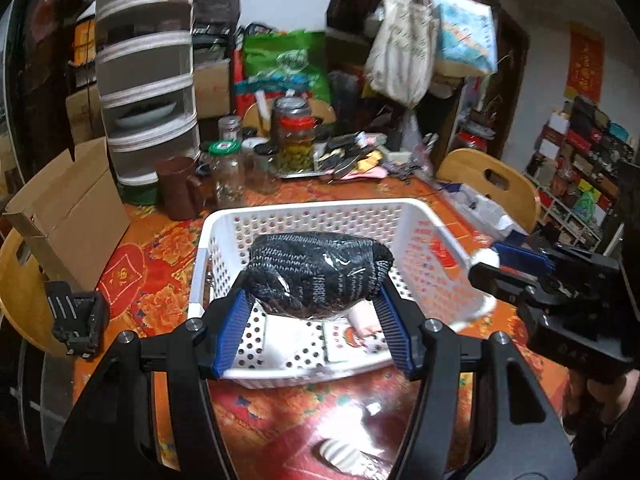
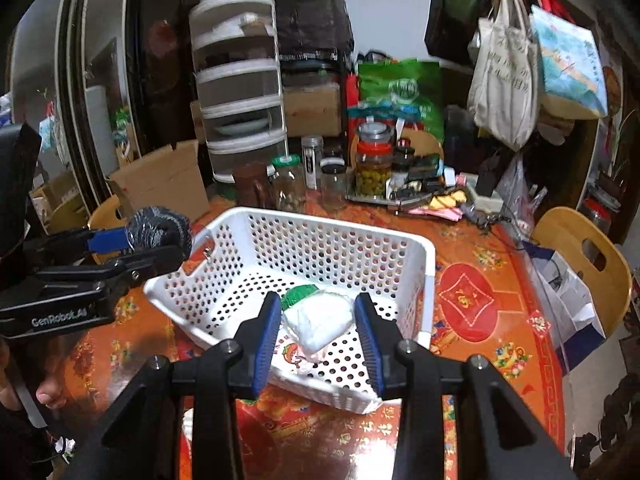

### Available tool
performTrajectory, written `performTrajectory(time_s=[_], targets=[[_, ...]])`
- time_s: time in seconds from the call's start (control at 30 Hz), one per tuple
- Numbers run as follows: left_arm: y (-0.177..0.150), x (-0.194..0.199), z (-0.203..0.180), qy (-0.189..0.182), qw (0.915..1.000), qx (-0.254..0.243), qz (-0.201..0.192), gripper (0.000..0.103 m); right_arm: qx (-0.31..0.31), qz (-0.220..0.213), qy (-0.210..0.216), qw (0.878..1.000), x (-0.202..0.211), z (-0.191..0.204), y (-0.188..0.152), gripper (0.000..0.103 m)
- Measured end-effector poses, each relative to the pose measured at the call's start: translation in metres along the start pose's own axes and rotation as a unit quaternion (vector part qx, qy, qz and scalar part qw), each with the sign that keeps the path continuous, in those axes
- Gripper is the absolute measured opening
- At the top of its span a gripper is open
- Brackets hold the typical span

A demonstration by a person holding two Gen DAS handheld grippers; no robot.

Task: Organize soft objects
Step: 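Carry the black pouch and tissue packet with both tools over the basket, then open both tools to release the pouch and tissue packet into the basket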

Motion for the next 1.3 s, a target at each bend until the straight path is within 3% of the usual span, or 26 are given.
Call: performTrajectory(time_s=[0.43, 0.7, 0.93, 1.0, 1.07, 1.17, 1.3], targets=[[-0.005, -0.127, 0.026, 0.030, 0.9918, 0.017, 0.123, 0.058, -0.008, 0.108, -0.024, 0.994, -0.104, -0.019, 0.005, 0.037], [-0.020, -0.163, 0.023, 0.045, 0.9856, -0.005, 0.163, 0.058, -0.005, 0.156, -0.033, 0.987, -0.140, -0.026, -0.009, 0.037], [-0.032, -0.175, 0.018, 0.038, 0.9839, -0.003, 0.175, 0.060, -0.002, 0.169, -0.033, 0.985, -0.151, -0.028, -0.018, 0.038], [-0.034, -0.175, 0.019, 0.037, 0.9841, -0.003, 0.174, 0.064, -0.002, 0.166, -0.029, 0.986, -0.151, -0.026, -0.017, 0.039], [-0.034, -0.173, 0.018, 0.033, 0.9850, -0.001, 0.169, 0.073, -0.003, 0.157, -0.024, 0.987, -0.147, -0.025, -0.015, 0.049], [-0.032, -0.167, 0.018, 0.027, 0.9867, 0.002, 0.160, 0.076, 0.002, 0.148, -0.024, 0.989, -0.141, -0.021, -0.012, 0.059], [-0.024, -0.152, 0.021, 0.035, 0.9894, 0.006, 0.141, 0.092, -0.008, 0.134, -0.018, 0.991, -0.129, -0.025, -0.007, 0.068]])
Point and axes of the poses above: each gripper's, at about its wrist camera, not at the fingertips, and x roughly against the way its jaws point, z to its left, y to its top, the point moved 6 cm from there along -x, roughly the way its jaws point, and after that the axes turned 3 degrees about -x, right-handed, at the moved point
